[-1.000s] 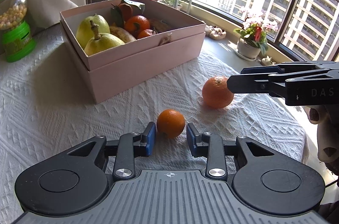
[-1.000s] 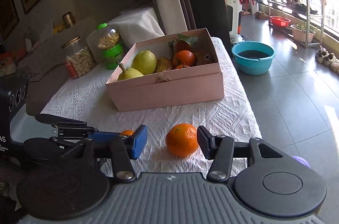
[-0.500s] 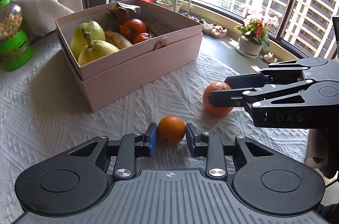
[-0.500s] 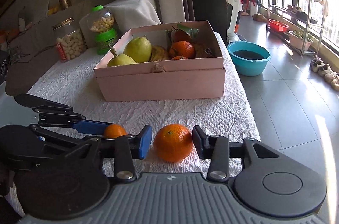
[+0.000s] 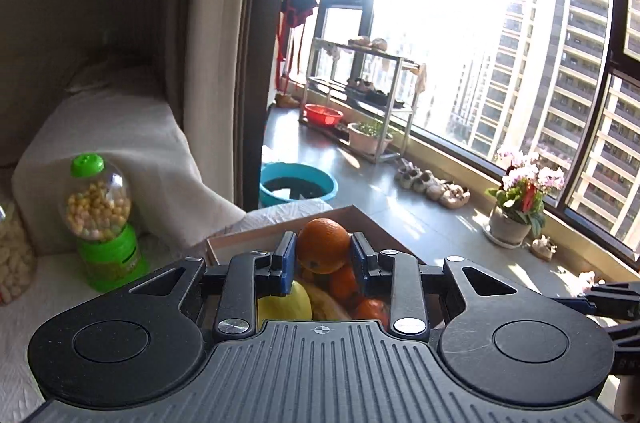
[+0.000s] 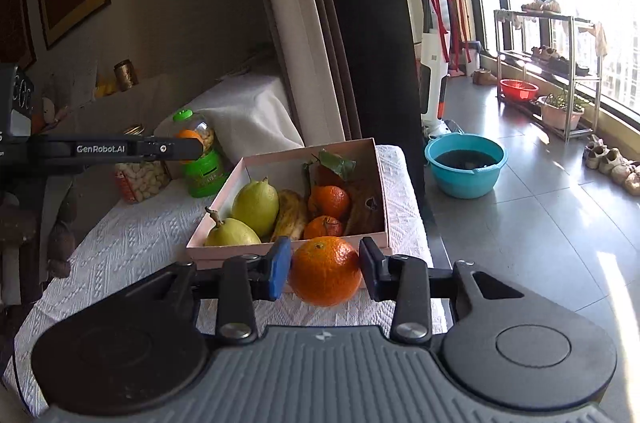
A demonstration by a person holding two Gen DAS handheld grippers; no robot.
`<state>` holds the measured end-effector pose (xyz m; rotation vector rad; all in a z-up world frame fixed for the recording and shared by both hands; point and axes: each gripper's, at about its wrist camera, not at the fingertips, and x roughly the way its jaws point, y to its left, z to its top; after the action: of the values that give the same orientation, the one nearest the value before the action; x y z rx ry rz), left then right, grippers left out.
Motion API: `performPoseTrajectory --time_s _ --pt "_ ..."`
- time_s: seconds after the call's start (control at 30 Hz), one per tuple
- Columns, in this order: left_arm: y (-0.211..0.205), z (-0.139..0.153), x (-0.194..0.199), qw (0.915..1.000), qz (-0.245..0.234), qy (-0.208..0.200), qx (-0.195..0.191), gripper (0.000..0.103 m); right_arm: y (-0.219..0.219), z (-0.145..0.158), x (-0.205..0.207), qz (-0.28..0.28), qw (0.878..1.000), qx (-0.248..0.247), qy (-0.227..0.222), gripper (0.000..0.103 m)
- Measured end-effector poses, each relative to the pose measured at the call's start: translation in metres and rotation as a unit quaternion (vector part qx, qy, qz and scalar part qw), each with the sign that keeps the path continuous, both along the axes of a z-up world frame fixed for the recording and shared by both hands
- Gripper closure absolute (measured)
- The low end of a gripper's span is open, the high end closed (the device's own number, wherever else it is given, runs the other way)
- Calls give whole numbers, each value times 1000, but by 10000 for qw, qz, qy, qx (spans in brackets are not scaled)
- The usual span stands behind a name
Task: Organize fruits
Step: 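Carry the mandarin over the box with the right gripper while the left releases its mandarin inside, then open the right gripper to drop the mandarin into the box and withdraw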
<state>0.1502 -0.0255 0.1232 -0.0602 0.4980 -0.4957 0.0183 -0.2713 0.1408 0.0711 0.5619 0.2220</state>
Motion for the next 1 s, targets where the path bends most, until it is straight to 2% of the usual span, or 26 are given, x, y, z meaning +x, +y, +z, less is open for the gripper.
performPoseTrajectory --time_s 0.1,0.2,0.33,0.4,0.5,0.57,0.63,0.7,0.77,0.83,0.87,0.9,1.0 --pt "1 -4 45 9991 159 248 -291 69 2 6 7 -16 10000 -75 -50 66" --pt "7 -5 52 9989 266 150 -365 69 5 8 15 -39 9999 -111 -21 66" --pt "25 -11 20 9989 135 24 -442 69 11 10 32 37 9999 -136 3 66" --pt "31 -18 2 9993 150 -1 -349 69 16 10 47 87 9999 -70 -31 76" --pt "37 -29 -24 9996 113 13 -250 69 28 15 80 187 9996 211 -58 76" --pt "40 -35 -37 9996 95 52 -265 69 42 21 105 254 9990 282 -256 76" --pt "43 -39 -49 9998 134 107 -140 69 56 26 127 260 9993 96 -249 76" --pt "48 -44 -59 9995 202 195 -118 69 67 27 136 355 9992 -168 -39 76" --pt "50 -54 -74 9989 271 276 -283 69 66 23 119 536 9978 -366 111 71" --pt "46 -68 -95 9974 301 289 -595 69 54 10 77 683 9963 -355 377 54" --pt "42 -78 -104 9960 201 405 -773 69 46 1 54 802 9956 -218 428 41" --pt "38 -86 -108 9942 103 525 -934 69 38 -14 23 868 9950 51 495 34" --pt "24 -103 -111 9900 3 688 -1231 69 26 -67 -34 573 9894 1153 671 34"
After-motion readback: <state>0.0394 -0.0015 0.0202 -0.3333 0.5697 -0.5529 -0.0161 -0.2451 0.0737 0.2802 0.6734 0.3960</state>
